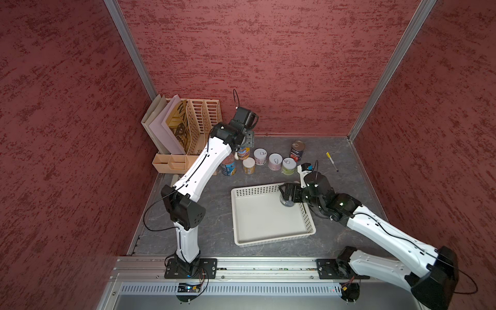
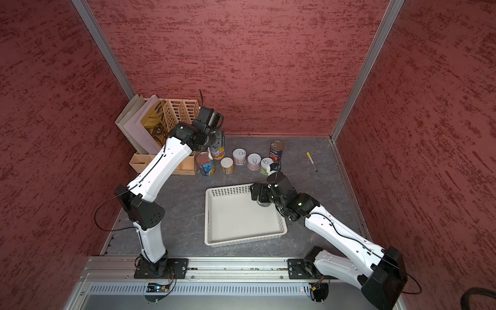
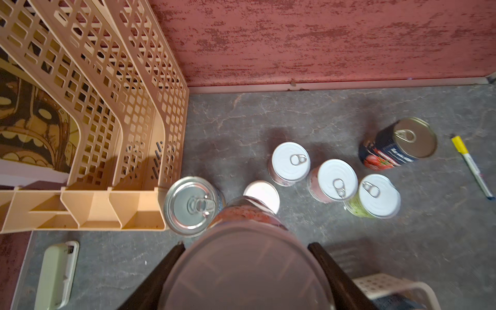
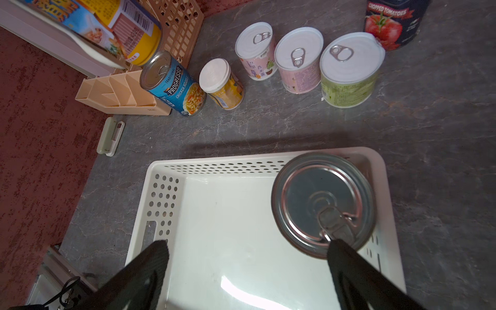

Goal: Put the canned food in the basket
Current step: Place the canned food in the basket.

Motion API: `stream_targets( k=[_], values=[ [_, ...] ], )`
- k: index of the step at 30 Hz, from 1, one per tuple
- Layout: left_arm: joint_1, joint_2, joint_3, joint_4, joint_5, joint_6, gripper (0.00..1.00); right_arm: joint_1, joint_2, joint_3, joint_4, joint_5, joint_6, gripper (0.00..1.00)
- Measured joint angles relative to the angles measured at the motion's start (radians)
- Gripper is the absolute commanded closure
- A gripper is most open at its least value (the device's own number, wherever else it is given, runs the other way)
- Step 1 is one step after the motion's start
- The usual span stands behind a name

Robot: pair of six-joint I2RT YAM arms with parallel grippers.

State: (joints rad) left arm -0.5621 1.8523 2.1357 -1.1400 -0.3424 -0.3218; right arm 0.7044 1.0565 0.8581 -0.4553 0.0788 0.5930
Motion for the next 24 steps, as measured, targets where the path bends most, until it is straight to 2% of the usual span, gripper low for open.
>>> stream_targets(
  k=[4,10,18,24],
  values=[
    [-0.101,-0.109,-0.105,-0.02,-0.008,-0.056,0.81,0.0,-0.013,-0.006,0.002,0.021,0.0,0.01],
    [-0.247,-0.281,-0.364,0.017,0.004,-0.109,0.81,0.0,-0.027,-0.015,0.005,0.063,-0.006,0.02],
    [-0.246,-0.445,-0.731,0.137,0.032,-0.153,0.83,0.0,-0.028,-0.022,0.009,0.098,-0.01,0.01],
    [-0.245,-0.487,-0.884,0.219,0.076,-0.156,0.83,0.0,-0.027,-0.022,0.01,0.103,-0.01,0.01]
  ],
)
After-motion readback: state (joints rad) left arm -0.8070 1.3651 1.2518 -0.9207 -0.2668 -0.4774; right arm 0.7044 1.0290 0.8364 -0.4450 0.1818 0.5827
